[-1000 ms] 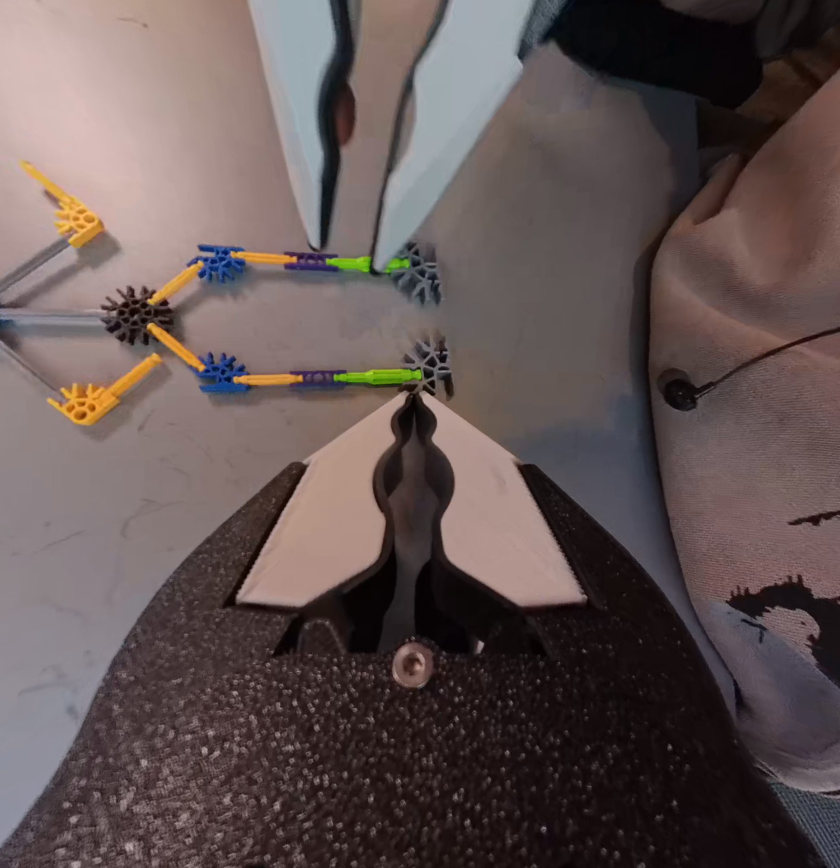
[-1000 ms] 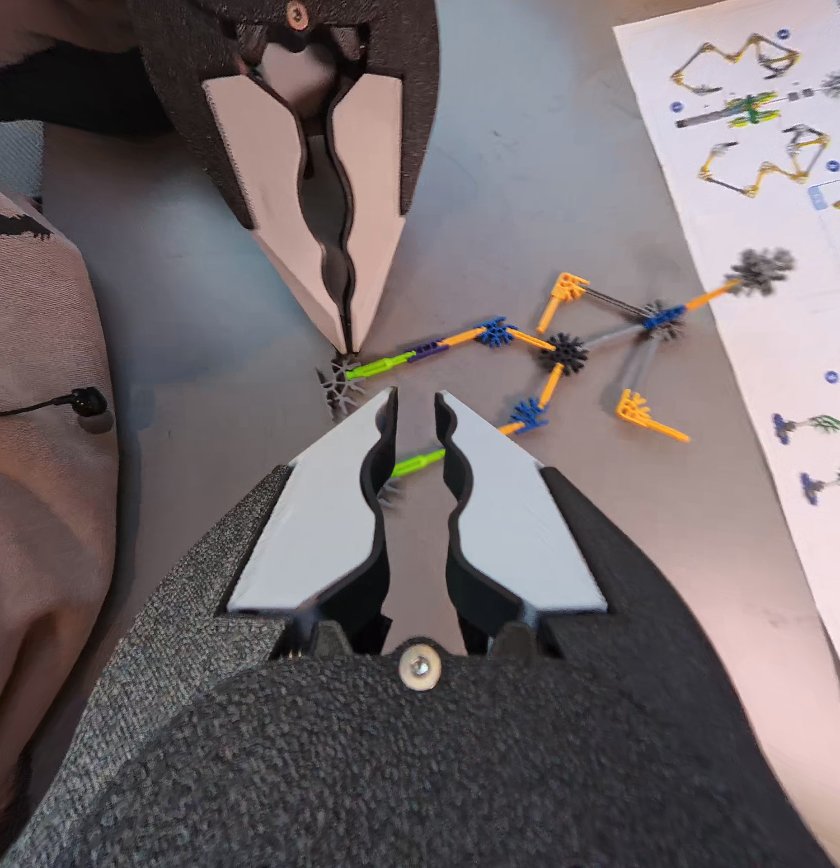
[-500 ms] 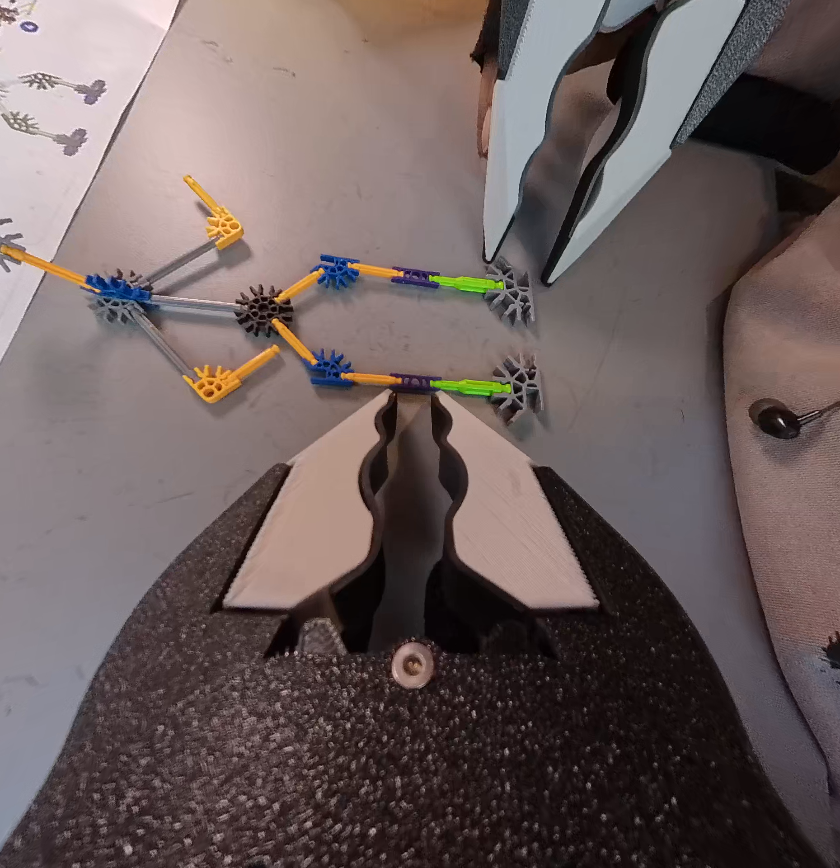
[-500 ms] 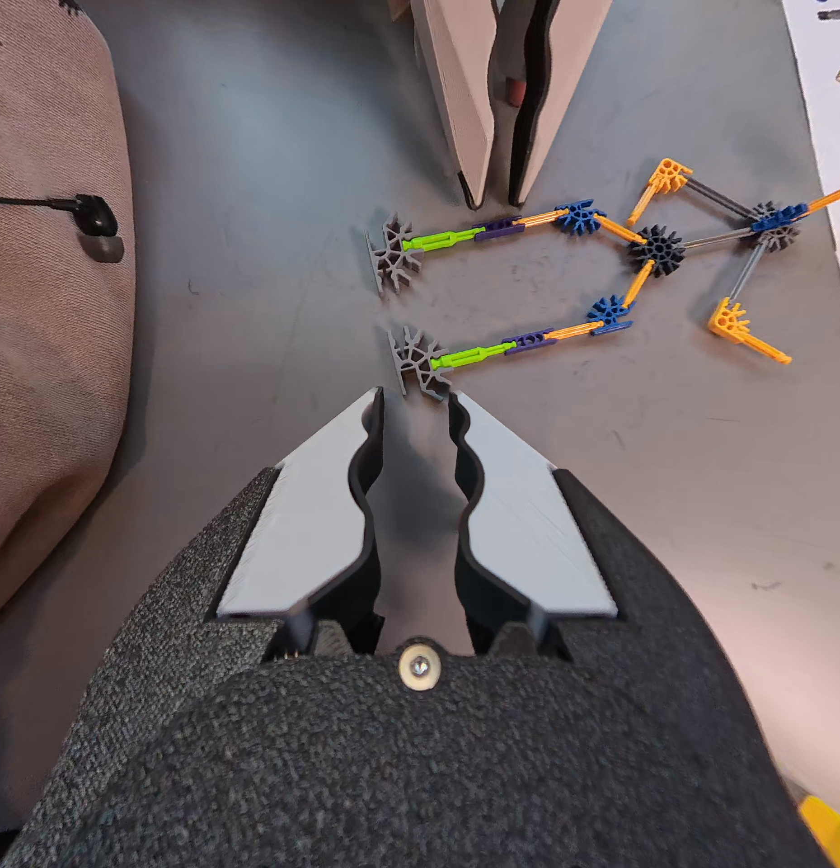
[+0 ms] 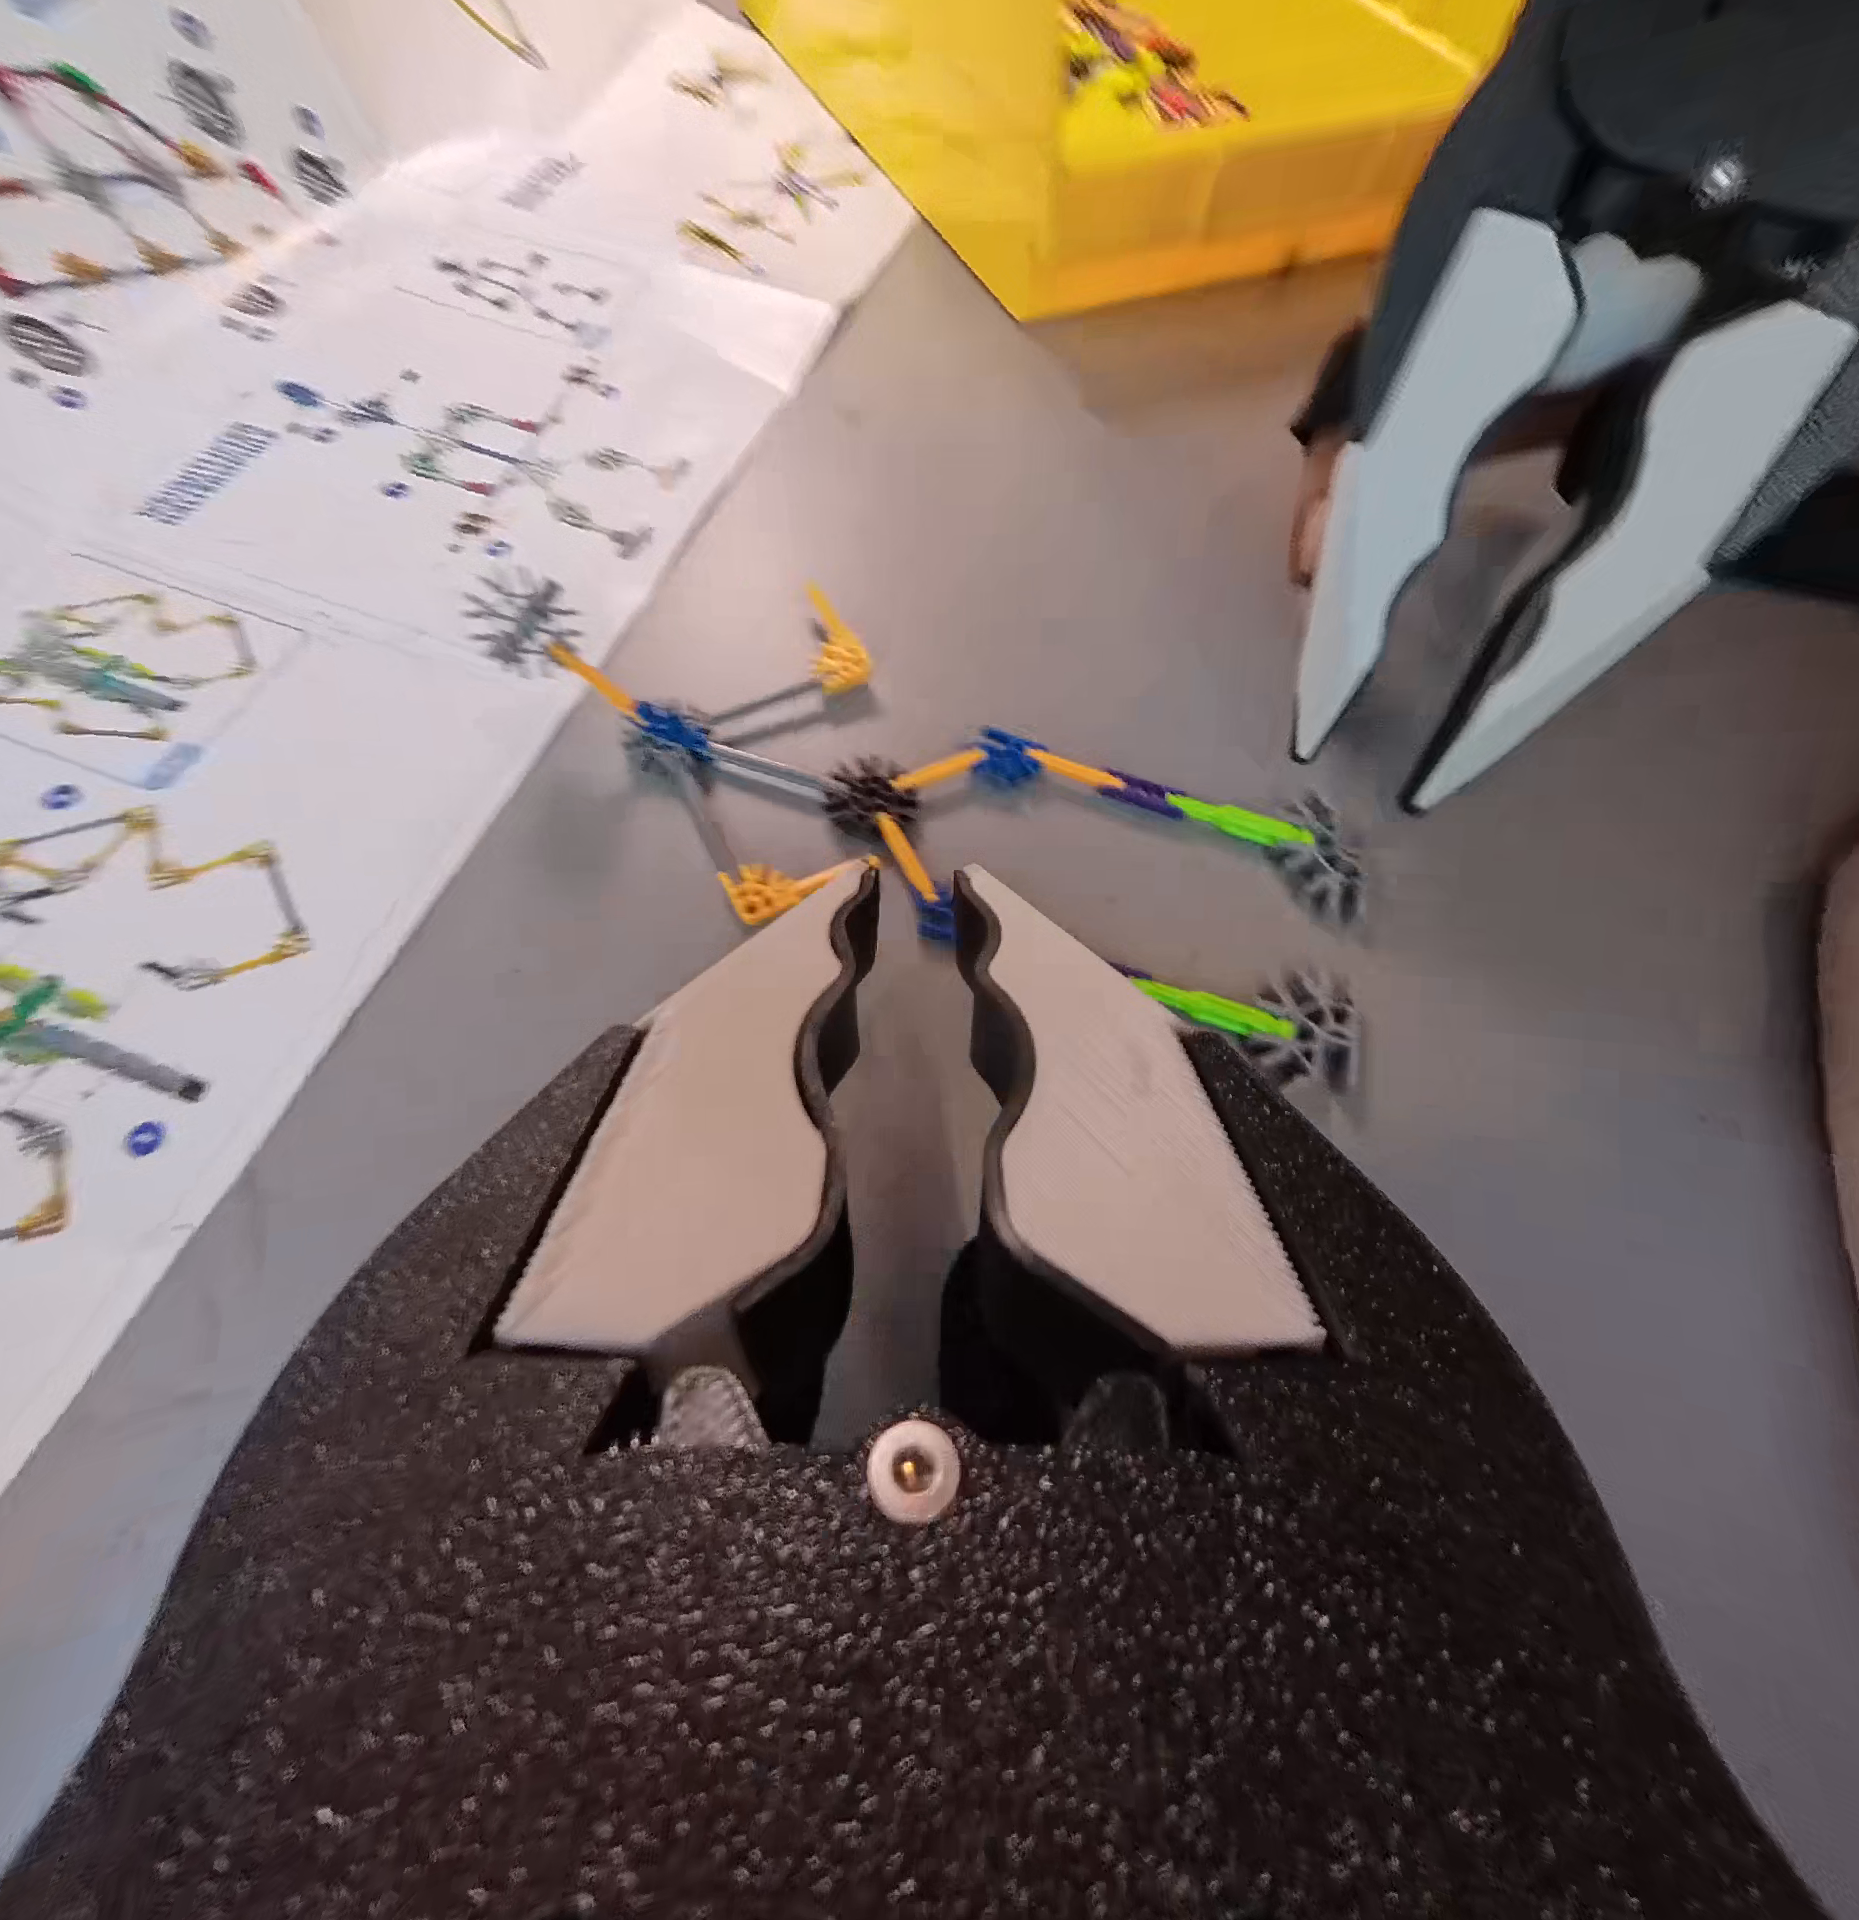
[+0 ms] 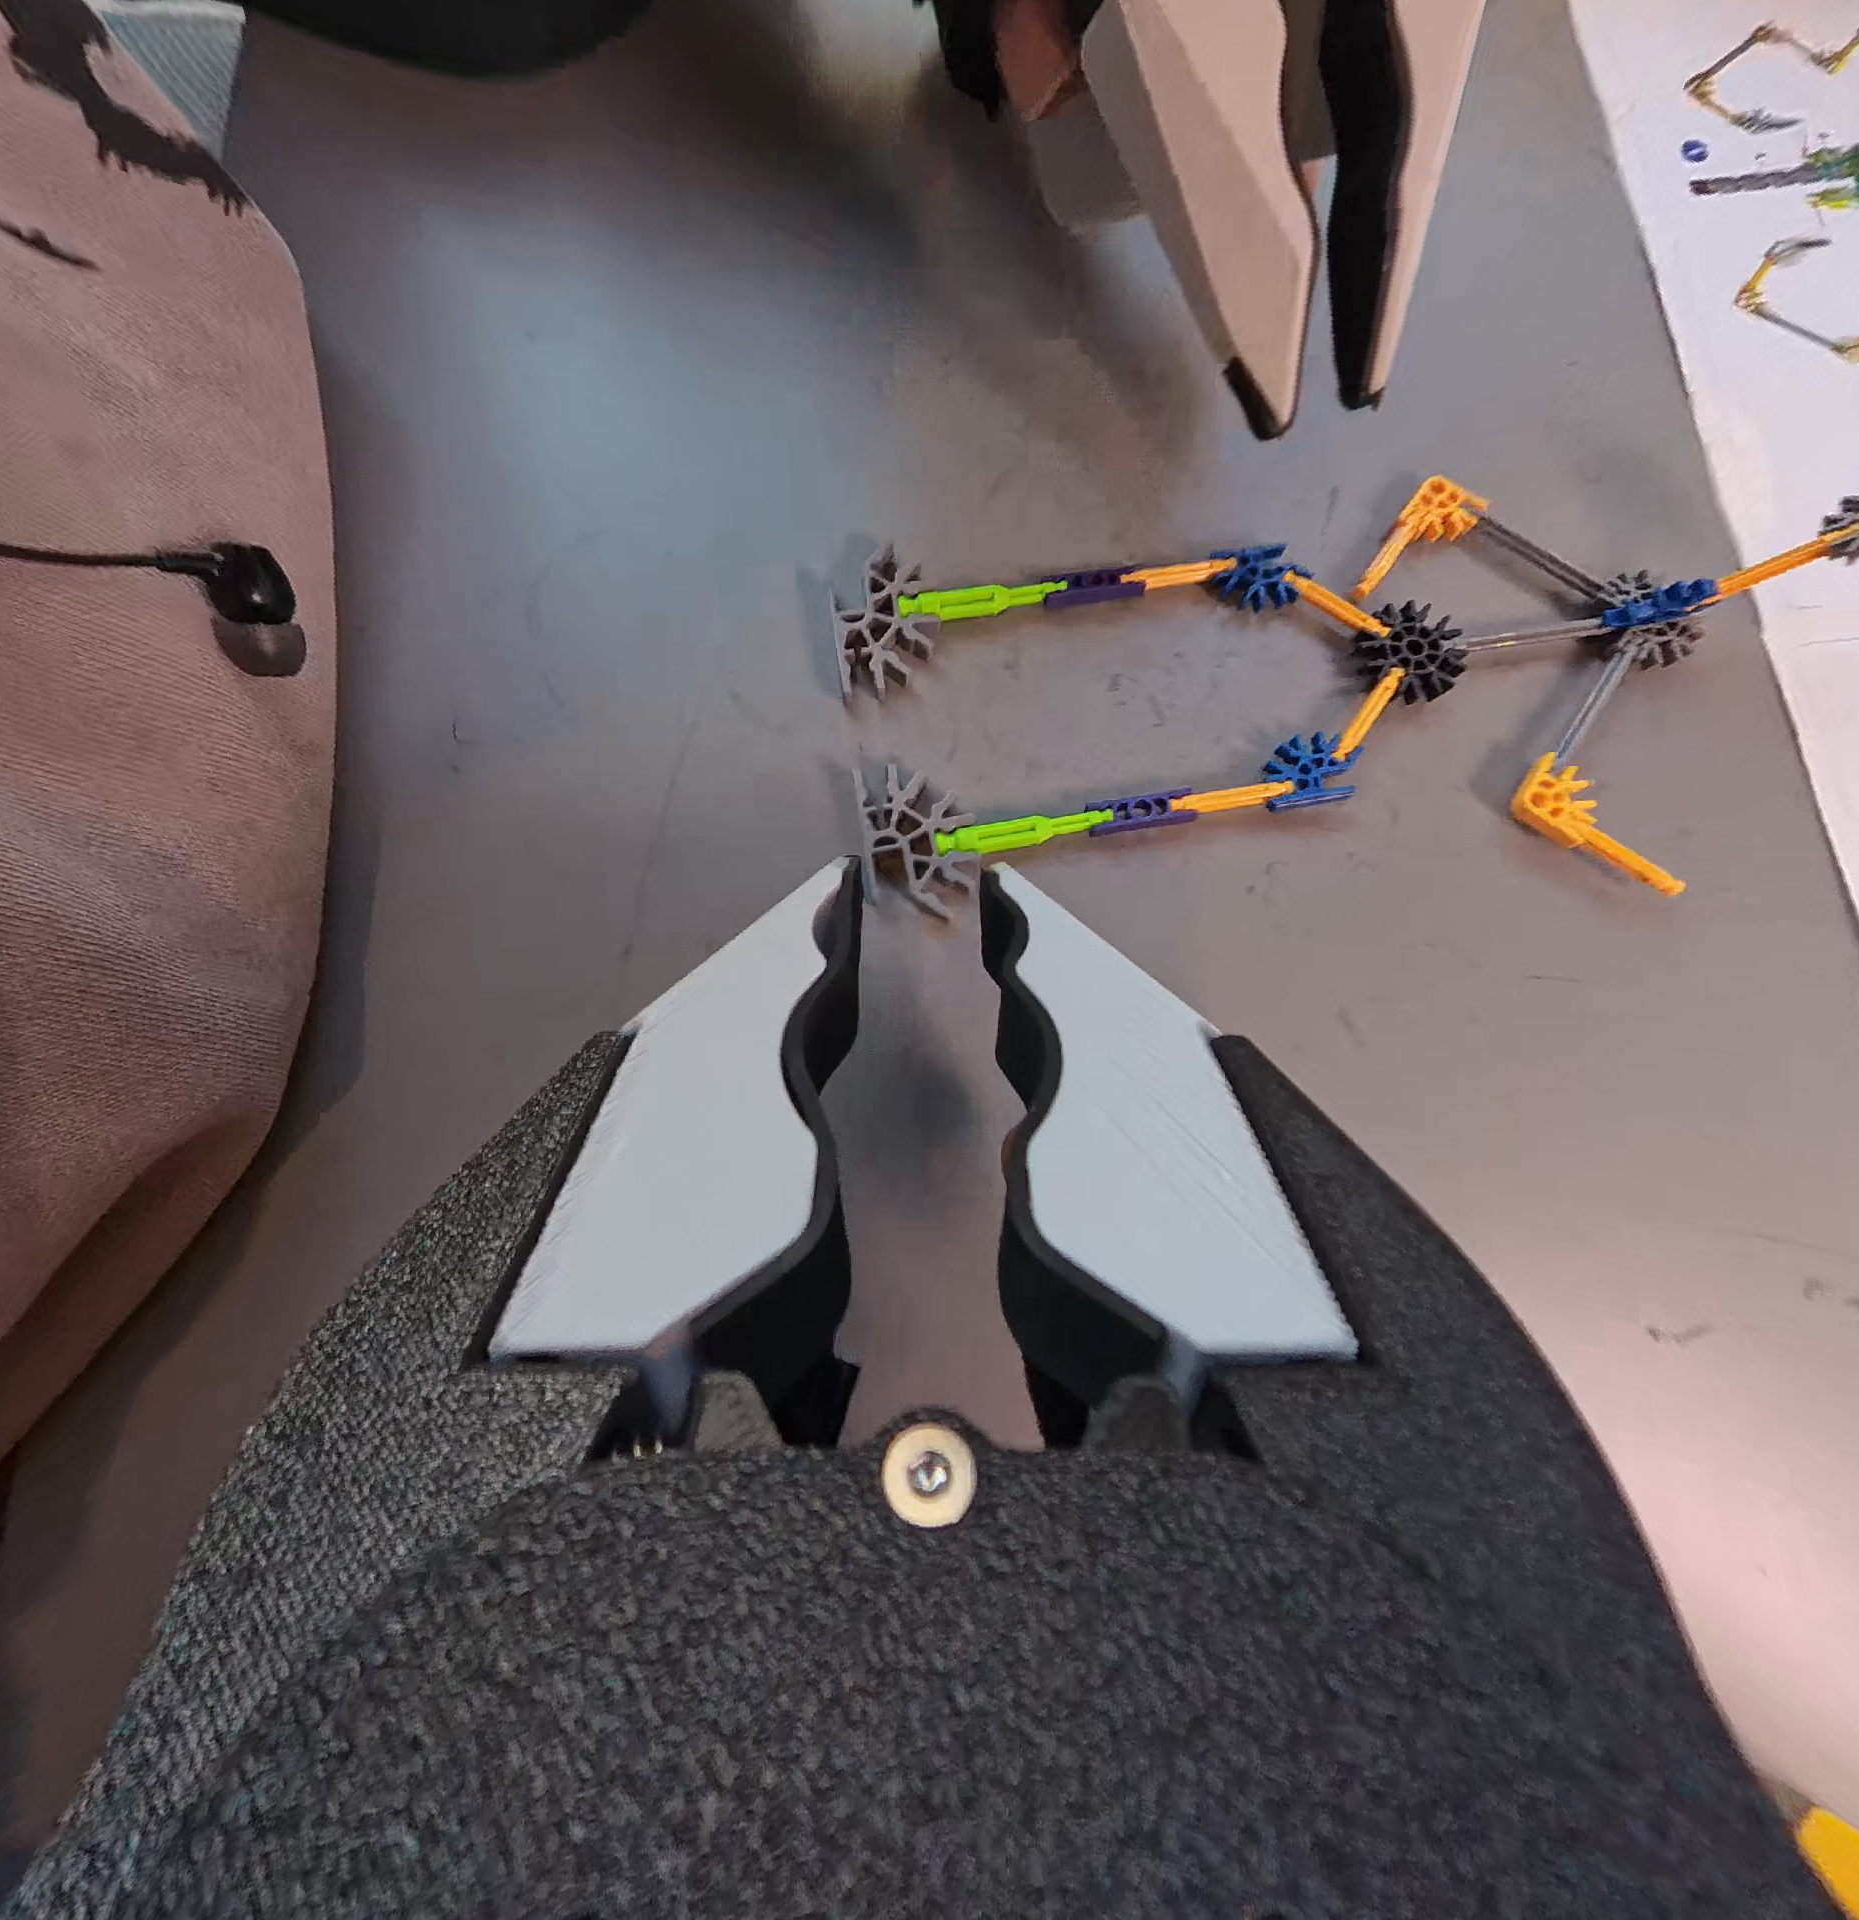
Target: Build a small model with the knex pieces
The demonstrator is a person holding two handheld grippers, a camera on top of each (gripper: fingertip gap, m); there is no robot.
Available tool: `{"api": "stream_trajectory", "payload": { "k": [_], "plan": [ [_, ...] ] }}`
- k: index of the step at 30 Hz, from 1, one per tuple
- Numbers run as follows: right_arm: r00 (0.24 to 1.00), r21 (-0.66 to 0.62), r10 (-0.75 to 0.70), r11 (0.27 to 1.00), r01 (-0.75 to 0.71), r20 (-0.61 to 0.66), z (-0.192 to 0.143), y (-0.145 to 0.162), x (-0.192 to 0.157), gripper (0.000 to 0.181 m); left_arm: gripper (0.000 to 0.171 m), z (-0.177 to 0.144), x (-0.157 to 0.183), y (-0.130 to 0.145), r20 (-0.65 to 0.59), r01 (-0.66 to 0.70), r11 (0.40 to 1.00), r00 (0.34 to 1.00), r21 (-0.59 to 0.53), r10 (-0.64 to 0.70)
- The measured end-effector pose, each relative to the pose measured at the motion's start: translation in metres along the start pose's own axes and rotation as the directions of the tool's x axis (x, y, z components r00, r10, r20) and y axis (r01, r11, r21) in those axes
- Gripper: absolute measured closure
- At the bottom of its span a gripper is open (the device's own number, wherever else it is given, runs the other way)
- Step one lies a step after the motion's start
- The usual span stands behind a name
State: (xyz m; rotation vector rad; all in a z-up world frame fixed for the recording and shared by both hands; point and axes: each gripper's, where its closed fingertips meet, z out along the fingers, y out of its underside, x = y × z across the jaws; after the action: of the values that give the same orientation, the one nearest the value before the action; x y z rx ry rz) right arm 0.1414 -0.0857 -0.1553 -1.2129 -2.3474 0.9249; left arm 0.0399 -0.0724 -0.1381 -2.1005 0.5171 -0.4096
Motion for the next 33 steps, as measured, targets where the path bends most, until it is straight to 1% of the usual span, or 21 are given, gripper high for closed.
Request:
{"api": "stream_trajectory", "payload": {
  "k": [2,3,5,7,9,10,12,14,16,19,21,24,30,32,33],
  "plan": [
    [0.999,0.087,0.038,0.996,-0.035,-0.028,-0.008,-0.013,0.011,0.158,0.158,-0.011,-0.035,-0.016,0.153,0.056,0.991,0.985,0.119,-0.074],
    [0.997,0.139,0.064,0.989,-0.056,-0.049,-0.011,-0.019,0.018,0.158,0.158,-0.017,-0.057,-0.022,0.24,0.083,0.982,0.963,0.17,-0.122],
    [0.988,0.253,0.135,0.961,-0.11,-0.082,-0.018,-0.032,0.034,0.158,0.159,-0.03,-0.103,-0.028,0.403,0.113,0.967,0.894,0.228,-0.199],
    [0.972,0.343,0.205,0.927,-0.155,-0.113,-0.023,-0.04,0.049,0.157,0.165,-0.036,-0.145,-0.03,0.537,0.126,0.967,0.812,0.222,-0.229],
    [0.955,0.401,0.248,0.901,-0.165,-0.163,-0.028,-0.042,0.062,0.157,0.171,-0.034,-0.178,-0.03,0.618,0.159,0.968,0.746,0.195,-0.247],
    [0.946,0.431,0.266,0.887,-0.165,-0.184,-0.031,-0.044,0.067,0.156,0.171,-0.031,-0.192,-0.031,0.645,0.174,0.966,0.72,0.189,-0.256],
    [0.928,0.491,0.306,0.854,-0.17,-0.21,-0.039,-0.049,0.075,0.156,0.171,-0.023,-0.216,-0.031,0.679,0.208,0.963,0.684,0.169,-0.267],
    [0.913,0.539,0.337,0.825,-0.168,-0.23,-0.046,-0.054,0.08,0.153,0.171,-0.012,-0.235,-0.029,0.691,0.251,0.957,0.666,0.145,-0.279],
    [0.895,0.57,0.359,0.807,-0.155,-0.266,-0.052,-0.055,0.086,0.147,0.171,-0.002,-0.25,-0.024,0.694,0.3,0.947,0.658,0.116,-0.293],
    [0.881,0.584,0.368,0.8,-0.136,-0.298,-0.056,-0.055,0.09,0.142,0.171,0.005,-0.268,-0.017,0.719,0.325,0.942,0.636,0.081,-0.281],
    [0.876,0.584,0.363,0.803,-0.121,-0.317,-0.058,-0.054,0.092,0.14,0.171,0.008,-0.275,-0.014,0.716,0.341,0.936,0.632,0.085,-0.295],
    [0.878,0.583,0.357,0.804,-0.115,-0.319,-0.058,-0.054,0.093,0.14,0.171,0.009,-0.278,-0.015,0.722,0.334,0.939,0.631,0.078,-0.284],
    [0.884,0.587,0.376,0.795,-0.153,-0.278,-0.053,-0.052,0.093,0.14,0.171,0.01,-0.277,-0.018,0.71,0.332,0.939,0.639,0.092,-0.296],
    [0.883,0.586,0.377,0.795,-0.155,-0.279,-0.053,-0.051,0.094,0.14,0.171,0.01,-0.271,-0.025,0.686,0.323,0.94,0.658,0.113,-0.309],
    [0.882,0.588,0.38,0.794,-0.156,-0.279,-0.054,-0.05,0.094,0.14,0.171,0.008,-0.266,-0.034,0.669,0.305,0.943,0.675,0.131,-0.311]
  ]
}}
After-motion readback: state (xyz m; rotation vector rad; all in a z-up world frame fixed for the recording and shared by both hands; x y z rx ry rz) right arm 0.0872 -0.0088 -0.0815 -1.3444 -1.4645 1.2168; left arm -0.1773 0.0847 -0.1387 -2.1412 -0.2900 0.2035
